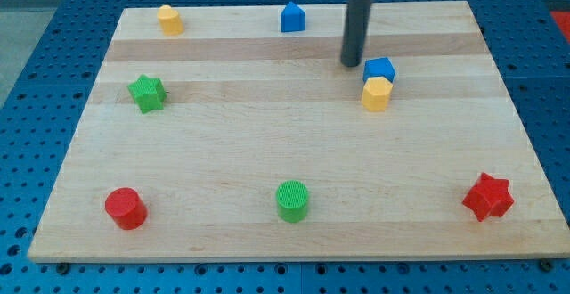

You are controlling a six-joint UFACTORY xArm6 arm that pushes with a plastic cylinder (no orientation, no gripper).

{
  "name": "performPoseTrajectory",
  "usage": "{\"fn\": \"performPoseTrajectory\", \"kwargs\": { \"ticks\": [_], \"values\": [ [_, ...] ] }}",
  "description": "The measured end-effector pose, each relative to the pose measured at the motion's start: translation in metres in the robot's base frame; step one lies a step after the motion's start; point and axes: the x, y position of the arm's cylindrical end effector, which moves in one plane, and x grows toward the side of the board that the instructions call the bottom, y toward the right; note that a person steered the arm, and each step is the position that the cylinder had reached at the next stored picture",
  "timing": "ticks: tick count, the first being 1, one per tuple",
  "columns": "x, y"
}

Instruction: Push the yellow heart towards green circle

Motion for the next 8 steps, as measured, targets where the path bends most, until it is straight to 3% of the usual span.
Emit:
{"fn": "performPoseTrajectory", "kwargs": {
  "ticks": [5, 6, 8],
  "values": [
    [-0.021, -0.299],
    [-0.038, -0.342],
    [-0.097, -0.361]
  ]
}}
